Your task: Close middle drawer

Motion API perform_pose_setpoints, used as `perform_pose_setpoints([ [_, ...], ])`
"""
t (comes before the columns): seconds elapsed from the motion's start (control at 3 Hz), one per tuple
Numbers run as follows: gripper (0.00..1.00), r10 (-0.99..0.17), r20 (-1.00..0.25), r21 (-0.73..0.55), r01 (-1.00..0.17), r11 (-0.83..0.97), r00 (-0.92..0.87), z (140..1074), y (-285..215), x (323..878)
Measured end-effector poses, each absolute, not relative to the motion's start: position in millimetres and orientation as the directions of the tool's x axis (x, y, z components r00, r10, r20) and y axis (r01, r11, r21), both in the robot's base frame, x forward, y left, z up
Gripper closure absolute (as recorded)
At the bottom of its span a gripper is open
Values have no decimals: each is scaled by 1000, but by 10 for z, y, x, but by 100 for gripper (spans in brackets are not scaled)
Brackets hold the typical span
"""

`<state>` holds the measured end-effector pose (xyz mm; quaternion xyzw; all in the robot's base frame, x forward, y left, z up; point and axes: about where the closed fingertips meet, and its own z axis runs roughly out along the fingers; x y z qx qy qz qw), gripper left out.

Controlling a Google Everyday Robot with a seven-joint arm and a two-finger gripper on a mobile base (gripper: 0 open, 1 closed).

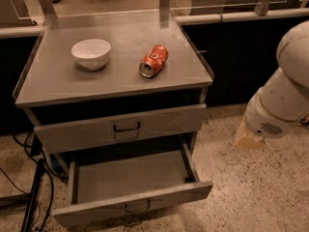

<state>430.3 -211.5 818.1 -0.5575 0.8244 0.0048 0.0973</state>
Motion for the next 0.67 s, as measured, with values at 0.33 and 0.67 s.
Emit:
perform_pose_setpoints([
  [0.33, 100, -920, -104, -9, -925, 380, -378, 7290, -1957, 4160],
  [0.67, 100, -919, -70, 44, -922, 386, -388, 6781, -1829, 4096],
])
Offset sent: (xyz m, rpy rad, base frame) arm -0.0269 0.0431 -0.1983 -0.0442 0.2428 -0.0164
